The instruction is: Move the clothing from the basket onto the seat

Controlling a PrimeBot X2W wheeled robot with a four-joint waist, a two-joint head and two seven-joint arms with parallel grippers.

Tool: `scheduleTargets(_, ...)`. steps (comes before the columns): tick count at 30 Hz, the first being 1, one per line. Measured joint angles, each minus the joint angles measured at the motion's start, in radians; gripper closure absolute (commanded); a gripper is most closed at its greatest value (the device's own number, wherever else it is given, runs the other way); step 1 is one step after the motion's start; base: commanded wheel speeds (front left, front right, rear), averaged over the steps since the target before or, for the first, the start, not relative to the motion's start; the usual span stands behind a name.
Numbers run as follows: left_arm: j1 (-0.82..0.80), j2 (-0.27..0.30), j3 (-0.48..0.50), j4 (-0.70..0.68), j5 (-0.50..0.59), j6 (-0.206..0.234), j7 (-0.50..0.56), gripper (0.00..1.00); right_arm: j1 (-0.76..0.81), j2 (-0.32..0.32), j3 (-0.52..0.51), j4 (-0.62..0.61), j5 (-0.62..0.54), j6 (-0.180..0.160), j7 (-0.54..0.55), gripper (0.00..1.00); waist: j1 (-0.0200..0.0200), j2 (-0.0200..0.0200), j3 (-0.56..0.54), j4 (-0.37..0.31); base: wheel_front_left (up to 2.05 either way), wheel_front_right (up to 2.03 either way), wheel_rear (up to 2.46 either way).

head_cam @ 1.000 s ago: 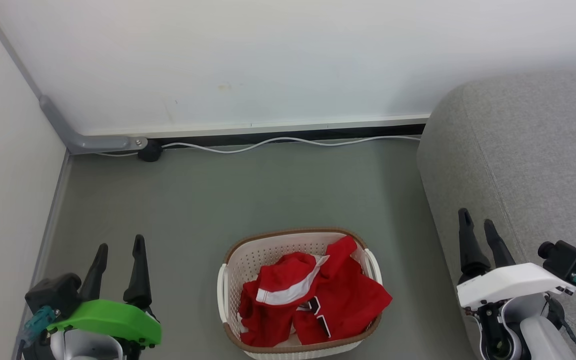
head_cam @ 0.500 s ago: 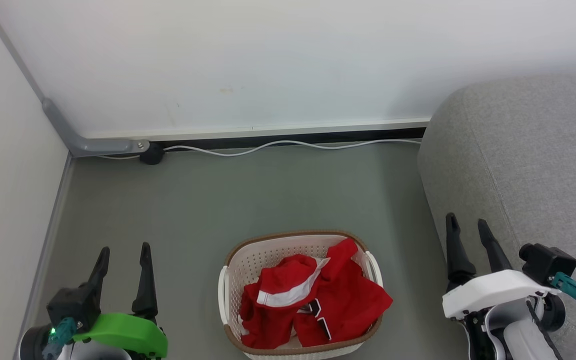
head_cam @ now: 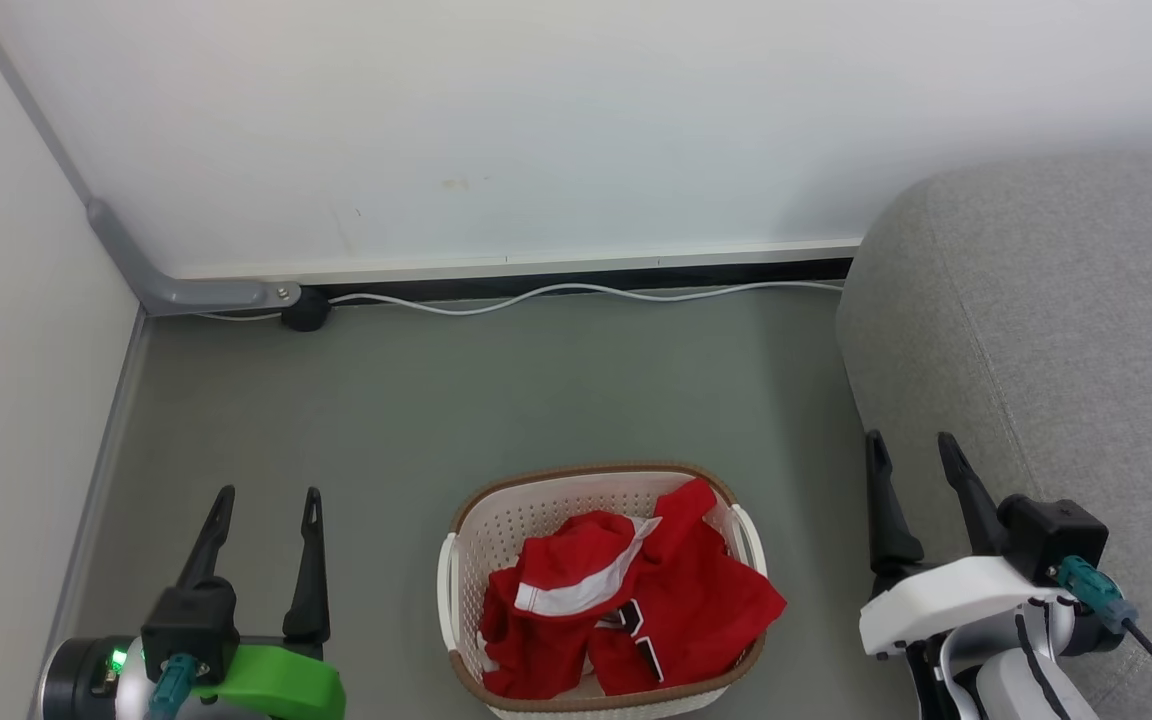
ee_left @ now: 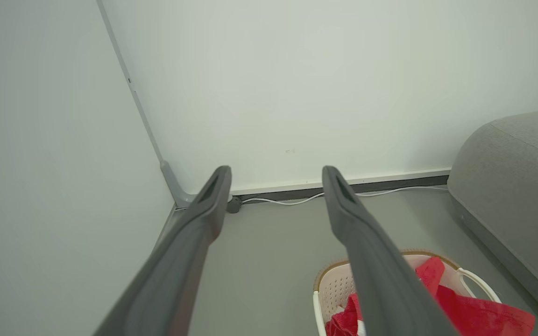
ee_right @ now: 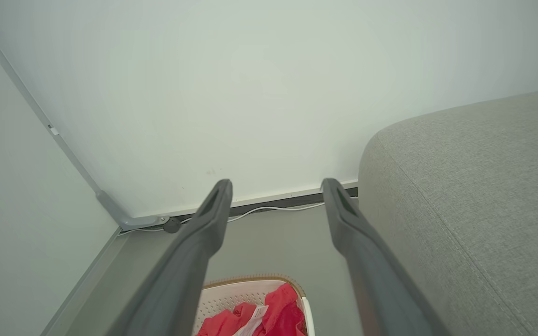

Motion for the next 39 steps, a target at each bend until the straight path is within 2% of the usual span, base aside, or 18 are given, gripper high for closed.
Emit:
scheduleTargets(4, 0.008, 0.001, -0.002, 0.000, 0.025, 0.000, -0.009, 0.00, 0.000, 0.000, 0.011, -0.002, -0.029, -0.003, -0.009, 0.00, 0.0000, 0.0000, -0.001, 0.000, 0.00, 0.00, 0.00)
scheduleTargets(39, 0.012, 0.000, 0.022, 0.029, 0.024, -0.013, -0.009, 0.00, 0.000, -0.001, 0.014, 0.002, -0.029, -0.011, -0.010, 0.00, 0.0000, 0.0000, 0.009, 0.000, 0.00, 0.00, 0.00)
